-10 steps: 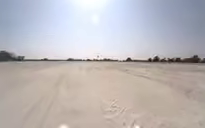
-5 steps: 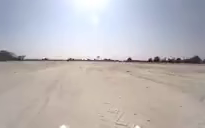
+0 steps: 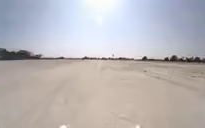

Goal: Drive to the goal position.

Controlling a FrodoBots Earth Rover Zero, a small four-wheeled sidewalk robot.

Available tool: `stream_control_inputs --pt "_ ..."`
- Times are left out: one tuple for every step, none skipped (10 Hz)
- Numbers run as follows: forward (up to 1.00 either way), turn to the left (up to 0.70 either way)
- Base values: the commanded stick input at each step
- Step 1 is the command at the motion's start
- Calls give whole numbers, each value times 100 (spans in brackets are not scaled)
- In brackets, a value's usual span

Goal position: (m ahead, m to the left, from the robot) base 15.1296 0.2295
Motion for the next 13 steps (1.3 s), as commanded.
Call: stream_control_inputs --pt "70 0" --pt "70 0" --pt "70 0" --pt "70 0" --pt "70 0" --pt "70 0" --pt "70 0" --pt "70 0" --pt "70 0" --pt "70 0" --pt "70 0" --pt "70 0" --pt "70 0"
